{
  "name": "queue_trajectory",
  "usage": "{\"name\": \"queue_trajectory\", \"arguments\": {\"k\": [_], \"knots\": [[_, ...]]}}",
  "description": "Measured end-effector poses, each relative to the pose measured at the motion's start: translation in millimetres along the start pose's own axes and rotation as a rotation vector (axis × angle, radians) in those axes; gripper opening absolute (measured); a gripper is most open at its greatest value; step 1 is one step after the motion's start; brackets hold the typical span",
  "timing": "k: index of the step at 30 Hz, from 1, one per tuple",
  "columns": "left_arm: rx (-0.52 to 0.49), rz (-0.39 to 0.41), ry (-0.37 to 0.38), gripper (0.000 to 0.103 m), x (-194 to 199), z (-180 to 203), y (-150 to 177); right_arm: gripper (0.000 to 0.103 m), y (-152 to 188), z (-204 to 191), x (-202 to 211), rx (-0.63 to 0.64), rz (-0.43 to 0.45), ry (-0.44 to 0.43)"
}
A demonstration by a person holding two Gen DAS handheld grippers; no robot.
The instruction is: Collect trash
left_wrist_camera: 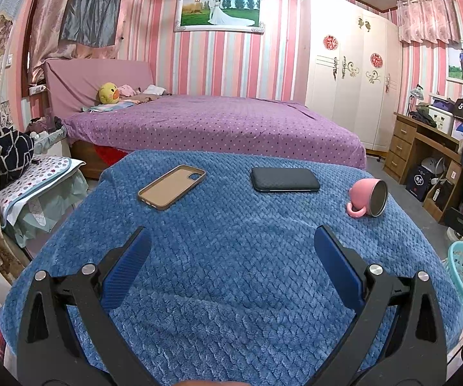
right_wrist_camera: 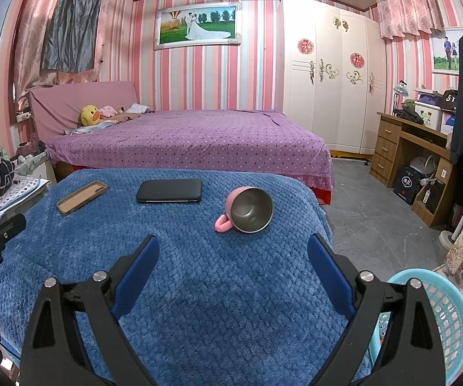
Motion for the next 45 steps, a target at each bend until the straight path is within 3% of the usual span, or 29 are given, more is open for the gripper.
{"name": "queue_trajectory", "arguments": {"k": [45], "knots": [[0.001, -0.004, -0.014, 0.098, -0.7, 4.5, 2.8, 0.091, 2.0, 0.5, -1.6, 0.000, -0.003, -0.004]]}}
Point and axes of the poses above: each gripper's, at about its wrist camera, not at the fingertips, and x roughly against the way its jaws point, z to its right, y to its underside, the point moved 9 cm from there along -x, roughly the way its jaws point, and after that the axes turned 3 degrees about -y, right-handed, at the moved point
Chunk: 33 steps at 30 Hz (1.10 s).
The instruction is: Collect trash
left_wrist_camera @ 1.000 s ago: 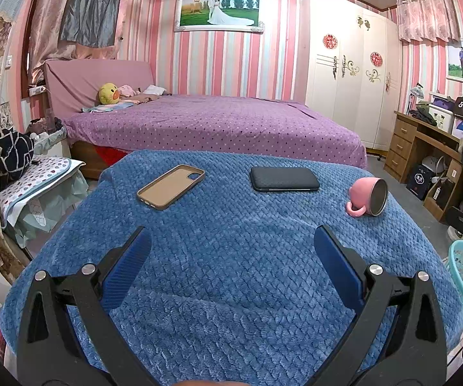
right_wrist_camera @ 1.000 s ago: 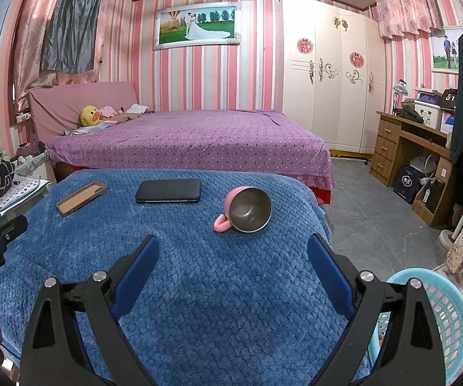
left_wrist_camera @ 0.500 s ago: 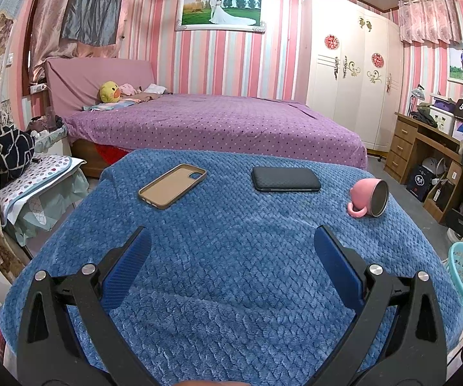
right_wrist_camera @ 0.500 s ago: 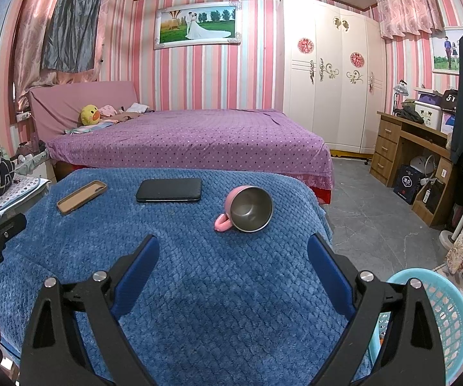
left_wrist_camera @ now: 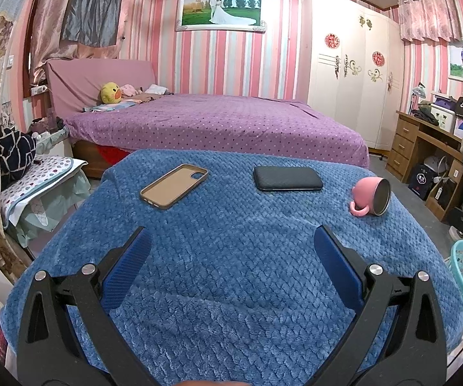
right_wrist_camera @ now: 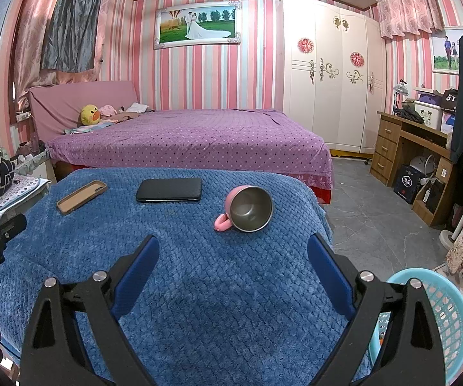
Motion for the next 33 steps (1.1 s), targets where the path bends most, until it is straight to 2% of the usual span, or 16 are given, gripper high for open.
{"name": "queue_trajectory", "arguments": {"k": [33], "knots": [[0.003, -0.002, 0.000, 0.098, 0.4, 0.1, 0.0, 0.091, 0.2, 0.2, -0.1, -0.001, -0.001, 0.000]]}}
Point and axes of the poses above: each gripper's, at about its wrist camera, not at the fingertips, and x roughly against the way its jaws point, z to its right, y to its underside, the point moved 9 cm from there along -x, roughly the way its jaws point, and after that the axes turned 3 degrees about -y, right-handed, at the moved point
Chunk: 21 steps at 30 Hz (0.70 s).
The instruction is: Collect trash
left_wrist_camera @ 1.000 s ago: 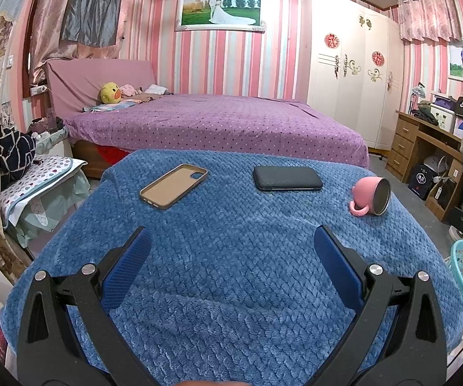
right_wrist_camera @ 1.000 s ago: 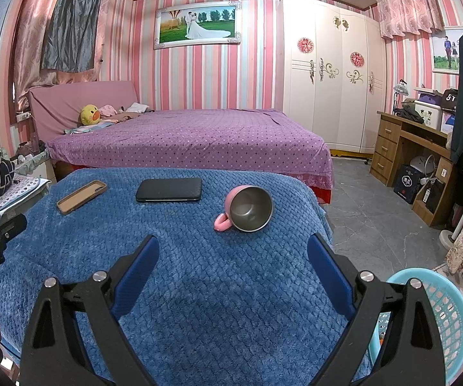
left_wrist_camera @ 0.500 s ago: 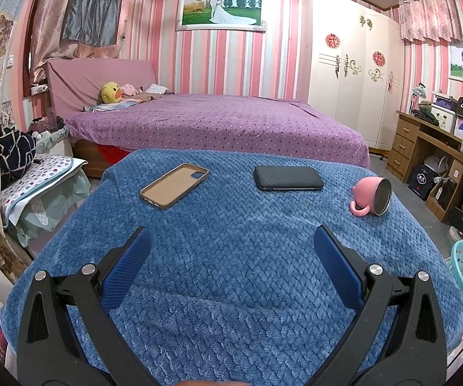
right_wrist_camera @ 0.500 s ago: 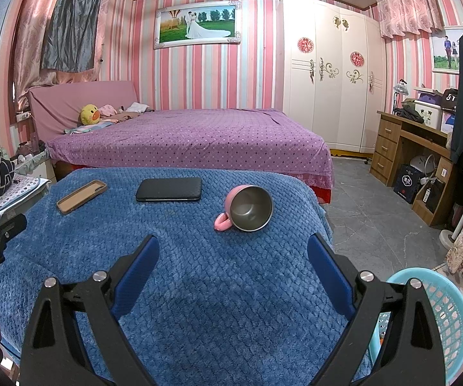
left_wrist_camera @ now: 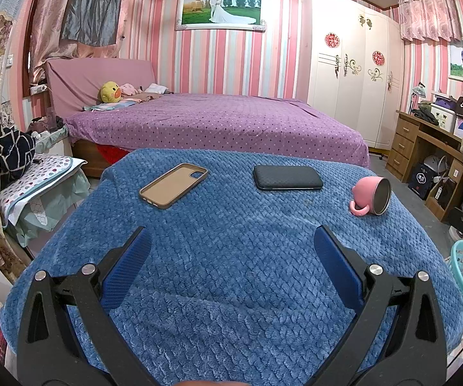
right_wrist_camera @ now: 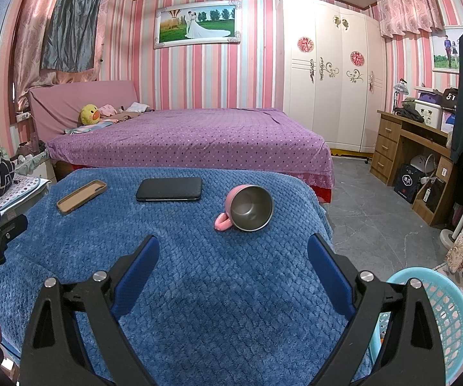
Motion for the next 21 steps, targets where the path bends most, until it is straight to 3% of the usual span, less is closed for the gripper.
{"name": "queue_trajectory", "arguments": {"k": [21], "knots": [[0.014, -0.006, 0.002, 0.098, -2.2, -1.6, -1.7, 0.091, 1.9, -0.7, -1.1, 0.002, -0.001, -0.001]]}}
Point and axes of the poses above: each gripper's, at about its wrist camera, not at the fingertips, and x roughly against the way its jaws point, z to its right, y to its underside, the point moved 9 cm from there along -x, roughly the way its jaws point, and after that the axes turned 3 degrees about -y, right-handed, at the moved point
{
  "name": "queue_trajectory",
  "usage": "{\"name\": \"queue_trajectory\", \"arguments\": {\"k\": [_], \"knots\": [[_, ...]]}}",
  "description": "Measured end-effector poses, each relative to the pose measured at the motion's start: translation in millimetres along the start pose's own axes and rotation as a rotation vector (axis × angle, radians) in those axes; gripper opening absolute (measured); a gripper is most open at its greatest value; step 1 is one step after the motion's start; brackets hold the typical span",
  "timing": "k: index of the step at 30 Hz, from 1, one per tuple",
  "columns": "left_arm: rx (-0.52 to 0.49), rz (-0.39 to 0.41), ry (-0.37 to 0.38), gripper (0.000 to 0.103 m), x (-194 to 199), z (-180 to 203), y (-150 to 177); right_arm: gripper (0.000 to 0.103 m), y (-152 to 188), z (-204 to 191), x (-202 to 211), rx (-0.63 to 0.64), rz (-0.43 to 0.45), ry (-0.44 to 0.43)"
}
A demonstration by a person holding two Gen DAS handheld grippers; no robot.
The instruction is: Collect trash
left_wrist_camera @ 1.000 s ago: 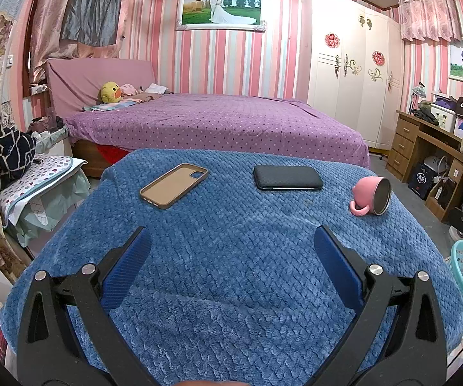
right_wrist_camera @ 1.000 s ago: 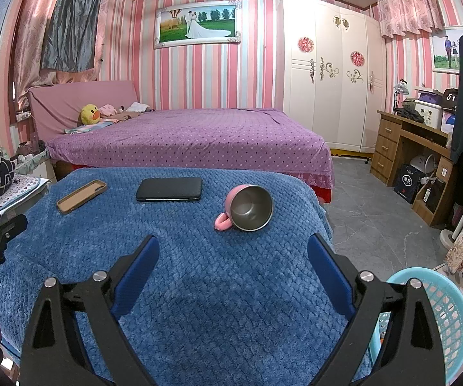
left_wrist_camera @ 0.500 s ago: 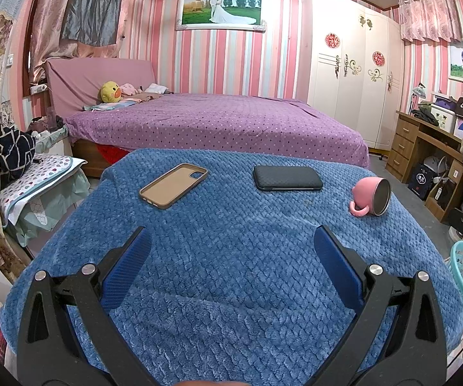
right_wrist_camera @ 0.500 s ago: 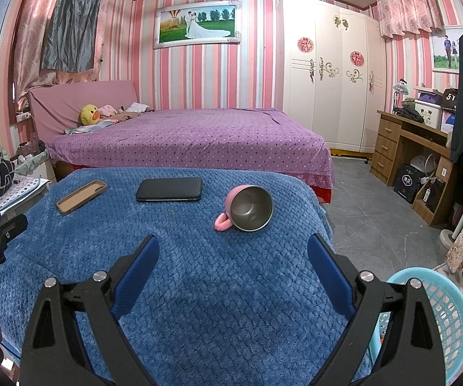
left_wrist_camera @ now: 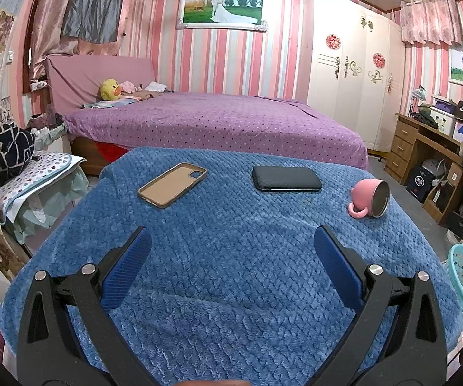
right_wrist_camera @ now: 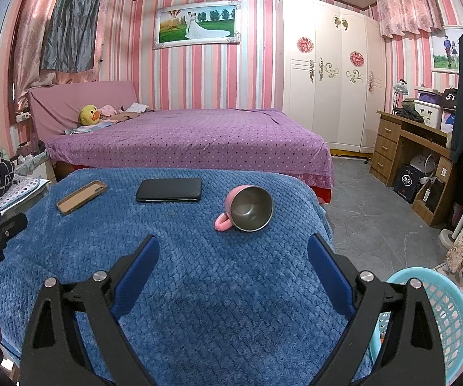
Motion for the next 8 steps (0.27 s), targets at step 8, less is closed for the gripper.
{"name": "queue_trajectory", "arguments": {"k": [8], "knots": [[0.001, 0.002, 0.000, 0.098, -1.3, -2.4, -2.0, 0.091, 1.3, 0.7, -1.5, -0.002, -0.006, -0.001]]}}
Point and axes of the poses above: each gripper's, at about its wrist camera, not at the fingertips, and x roughly against the way its jaws point, z to its right, y to its underside, the point moved 9 cm from there along -x, roughly the way its jaws point, and after that the axes turned 3 degrees about -y, right-handed, at the moved point
